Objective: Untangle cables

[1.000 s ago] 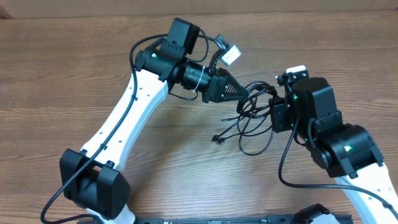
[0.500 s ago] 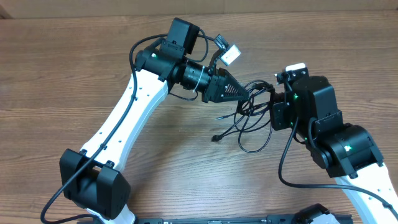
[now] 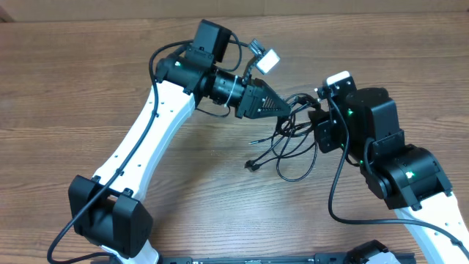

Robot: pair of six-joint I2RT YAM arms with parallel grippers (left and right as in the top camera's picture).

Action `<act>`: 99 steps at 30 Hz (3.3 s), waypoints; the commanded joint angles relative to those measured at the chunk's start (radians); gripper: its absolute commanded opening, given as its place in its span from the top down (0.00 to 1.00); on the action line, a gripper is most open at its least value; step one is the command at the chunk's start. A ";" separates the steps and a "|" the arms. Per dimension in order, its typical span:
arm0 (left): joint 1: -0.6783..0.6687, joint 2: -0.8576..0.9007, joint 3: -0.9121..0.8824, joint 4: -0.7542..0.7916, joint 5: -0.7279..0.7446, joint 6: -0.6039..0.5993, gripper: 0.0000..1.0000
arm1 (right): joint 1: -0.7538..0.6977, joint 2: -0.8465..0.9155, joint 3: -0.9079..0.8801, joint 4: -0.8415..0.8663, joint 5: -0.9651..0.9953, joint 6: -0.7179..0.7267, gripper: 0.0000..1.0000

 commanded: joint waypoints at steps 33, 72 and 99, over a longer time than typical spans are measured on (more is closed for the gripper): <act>0.136 -0.023 0.009 0.012 -0.286 -0.092 0.67 | -0.003 0.060 0.020 -0.007 -0.448 -0.129 0.96; -0.138 -0.073 0.009 0.018 -0.980 0.225 0.34 | -0.102 0.060 0.020 -0.138 -0.480 0.478 0.96; -0.157 -0.072 0.009 0.020 -0.897 0.178 0.96 | -0.102 0.060 0.020 -0.176 -0.319 0.399 0.36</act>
